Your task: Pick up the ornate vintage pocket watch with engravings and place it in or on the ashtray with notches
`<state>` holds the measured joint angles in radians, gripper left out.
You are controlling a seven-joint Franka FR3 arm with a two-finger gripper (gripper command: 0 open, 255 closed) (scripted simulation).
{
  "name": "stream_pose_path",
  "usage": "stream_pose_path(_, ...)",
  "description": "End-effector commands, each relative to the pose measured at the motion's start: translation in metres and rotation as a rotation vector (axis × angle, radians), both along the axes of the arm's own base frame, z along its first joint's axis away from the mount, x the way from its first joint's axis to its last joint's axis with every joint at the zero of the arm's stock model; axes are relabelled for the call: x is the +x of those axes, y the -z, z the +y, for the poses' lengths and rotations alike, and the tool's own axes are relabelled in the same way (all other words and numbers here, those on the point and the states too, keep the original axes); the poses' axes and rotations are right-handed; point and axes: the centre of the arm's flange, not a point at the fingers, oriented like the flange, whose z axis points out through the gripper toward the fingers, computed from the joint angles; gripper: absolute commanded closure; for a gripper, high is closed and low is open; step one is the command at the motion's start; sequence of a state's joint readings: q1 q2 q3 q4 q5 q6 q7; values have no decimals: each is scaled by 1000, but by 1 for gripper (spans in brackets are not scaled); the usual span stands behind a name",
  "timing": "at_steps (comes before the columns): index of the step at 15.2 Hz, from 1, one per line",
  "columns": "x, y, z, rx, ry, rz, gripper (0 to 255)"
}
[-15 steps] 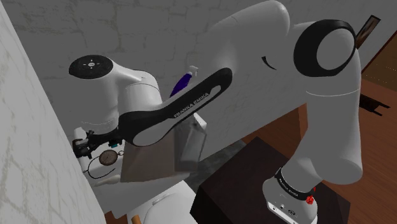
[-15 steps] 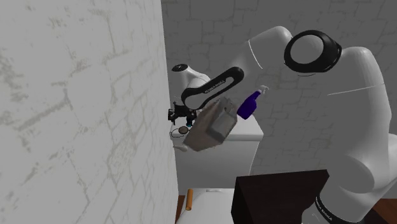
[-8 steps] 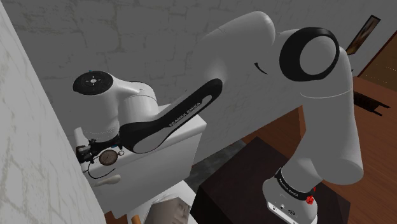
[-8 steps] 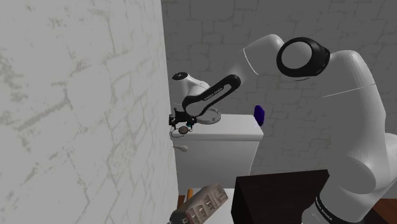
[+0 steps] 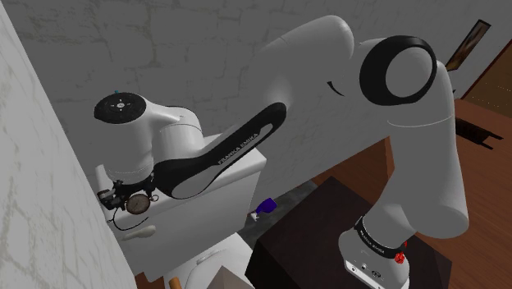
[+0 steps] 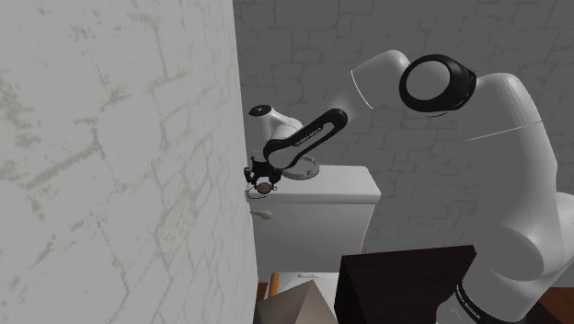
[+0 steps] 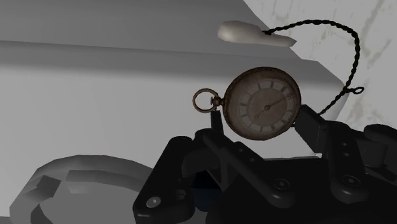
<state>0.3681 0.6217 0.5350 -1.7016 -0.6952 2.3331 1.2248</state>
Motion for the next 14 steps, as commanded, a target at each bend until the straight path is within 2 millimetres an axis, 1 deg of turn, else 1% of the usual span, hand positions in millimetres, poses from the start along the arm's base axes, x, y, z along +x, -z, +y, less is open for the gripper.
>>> stream_pose_path(1,1,3,-3,-11,5,5,255)
stream_pose_path(9,1,3,-3,-11,5,5,255)
stream_pose_path(14,1,-23,-3,-11,5,5,255)
